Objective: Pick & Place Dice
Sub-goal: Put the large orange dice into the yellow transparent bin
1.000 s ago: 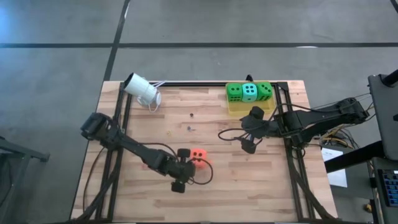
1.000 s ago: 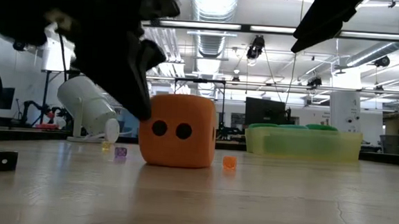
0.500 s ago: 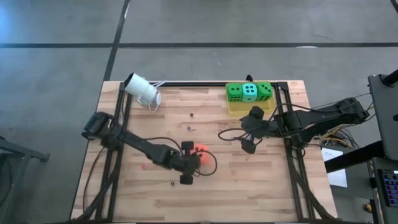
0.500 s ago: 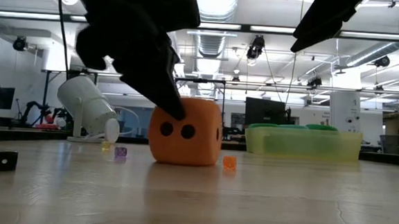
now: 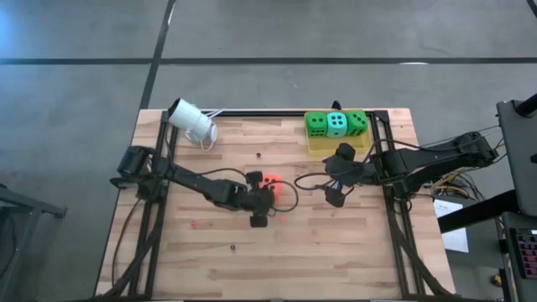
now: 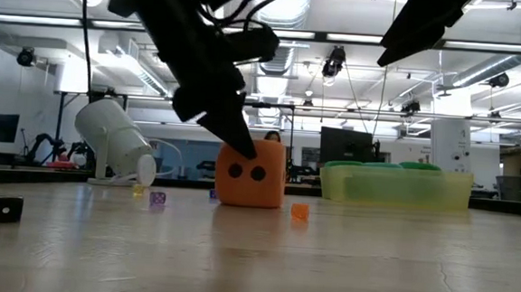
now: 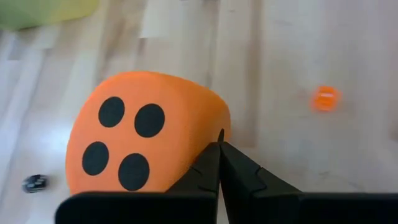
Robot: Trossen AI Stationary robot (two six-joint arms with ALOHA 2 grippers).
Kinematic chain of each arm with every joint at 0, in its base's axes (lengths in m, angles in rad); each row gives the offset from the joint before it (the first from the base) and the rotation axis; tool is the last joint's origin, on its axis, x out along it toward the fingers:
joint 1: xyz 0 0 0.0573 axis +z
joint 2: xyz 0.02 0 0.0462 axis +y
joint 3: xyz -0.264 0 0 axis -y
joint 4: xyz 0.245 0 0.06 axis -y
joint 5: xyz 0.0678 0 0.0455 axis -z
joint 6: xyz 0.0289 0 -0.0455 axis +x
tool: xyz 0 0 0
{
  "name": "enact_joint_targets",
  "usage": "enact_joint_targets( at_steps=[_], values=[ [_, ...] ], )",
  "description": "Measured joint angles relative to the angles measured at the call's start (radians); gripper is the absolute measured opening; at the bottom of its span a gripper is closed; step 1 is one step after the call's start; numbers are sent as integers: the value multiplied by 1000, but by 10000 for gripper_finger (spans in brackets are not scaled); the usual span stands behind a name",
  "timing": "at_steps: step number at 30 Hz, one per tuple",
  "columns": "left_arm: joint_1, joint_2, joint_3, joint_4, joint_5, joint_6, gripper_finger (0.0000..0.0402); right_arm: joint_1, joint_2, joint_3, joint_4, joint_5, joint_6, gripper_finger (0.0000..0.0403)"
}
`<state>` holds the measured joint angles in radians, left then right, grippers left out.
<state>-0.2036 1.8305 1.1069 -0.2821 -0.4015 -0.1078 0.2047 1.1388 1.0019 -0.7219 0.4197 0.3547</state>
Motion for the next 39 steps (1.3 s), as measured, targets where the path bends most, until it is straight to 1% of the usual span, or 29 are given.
enact_joint_targets(
  at_steps=[5, 11, 14, 18, 20, 22, 26, 30, 35, 39],
  values=[
    [39, -2, 0, -1, -2, 8, 12, 0, 0, 0, 0, 0, -1, 400],
    [18, -67, 4, -48, 1, 30, 12, 0, 0, 0, 0, 0, 0, 400],
    [-6, -124, 7, -133, 1, 20, 12, 0, 0, 0, 0, 0, 0, 400],
    [-15, -194, 0, -288, 1, -55, 12, 0, 0, 0, 0, 0, -1, 400],
    [-9, -209, 0, -356, -5, -97, 12, 0, 0, 0, 0, 0, -1, 400],
    [1, -210, -2, -386, -19, -113, 12, 0, 0, 0, 0, 0, -6, 400],
    [32, -186, -2, -374, -25, -112, 12, 0, 0, 0, 0, 0, -43, 400],
    [77, -141, -2, -320, -25, -125, 12, 0, 0, 0, 1, -1, -94, 400],
    [123, -81, -2, -304, -25, -125, 12, 0, 0, 0, 2, -1, -153, 400],
    [131, -41, -2, -215, -24, -76, 12, 0, 0, 0, 3, -1, -157, 400]
  ],
)
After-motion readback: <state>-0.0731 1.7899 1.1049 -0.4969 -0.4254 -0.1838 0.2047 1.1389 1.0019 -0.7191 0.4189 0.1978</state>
